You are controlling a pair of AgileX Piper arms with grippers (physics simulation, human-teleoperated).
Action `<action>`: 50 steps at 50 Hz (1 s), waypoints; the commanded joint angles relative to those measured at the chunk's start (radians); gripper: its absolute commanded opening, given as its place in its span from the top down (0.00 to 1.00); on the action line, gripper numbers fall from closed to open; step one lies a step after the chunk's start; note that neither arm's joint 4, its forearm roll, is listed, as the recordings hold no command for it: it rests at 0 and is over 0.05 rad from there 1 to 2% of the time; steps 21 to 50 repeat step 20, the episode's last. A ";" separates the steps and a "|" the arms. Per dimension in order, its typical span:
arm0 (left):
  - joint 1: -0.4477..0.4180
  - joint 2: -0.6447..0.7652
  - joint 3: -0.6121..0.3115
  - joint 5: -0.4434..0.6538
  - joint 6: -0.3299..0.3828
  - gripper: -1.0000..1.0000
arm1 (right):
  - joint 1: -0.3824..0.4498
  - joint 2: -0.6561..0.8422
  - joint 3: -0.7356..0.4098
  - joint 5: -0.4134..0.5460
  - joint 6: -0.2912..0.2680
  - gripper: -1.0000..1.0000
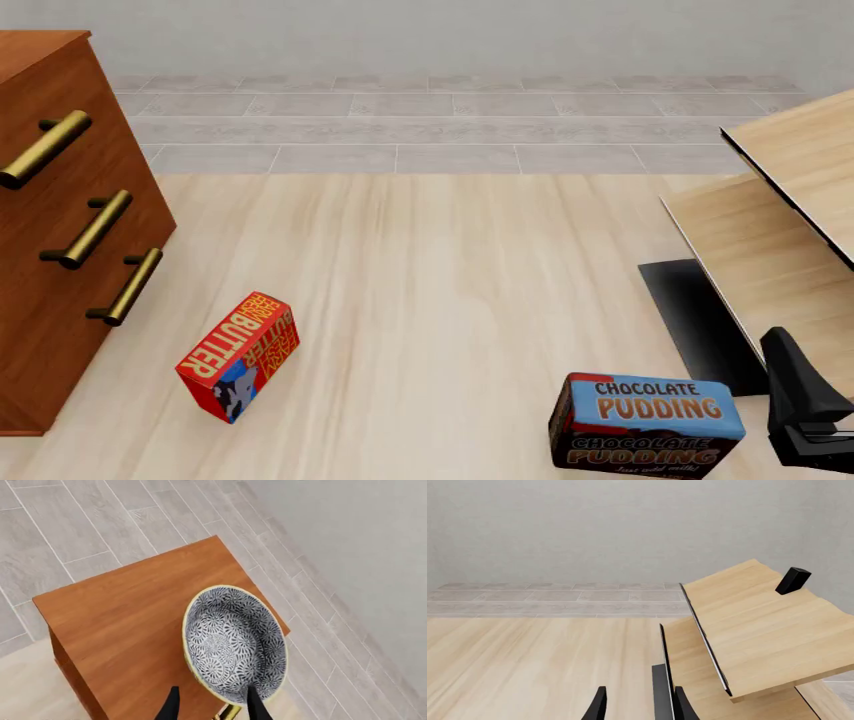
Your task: Close the top drawer of the cabinet and put the bowl on top of it.
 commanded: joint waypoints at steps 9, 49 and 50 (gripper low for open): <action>-0.048 -0.146 0.046 0.073 -0.027 0.00 | 0.000 0.001 0.001 -0.002 0.000 0.00; -0.127 -0.290 0.082 0.149 -0.080 0.00 | 0.000 0.001 0.001 -0.002 0.000 0.00; -0.127 -0.290 0.082 0.149 -0.080 0.00 | 0.000 0.001 0.001 -0.002 0.000 0.00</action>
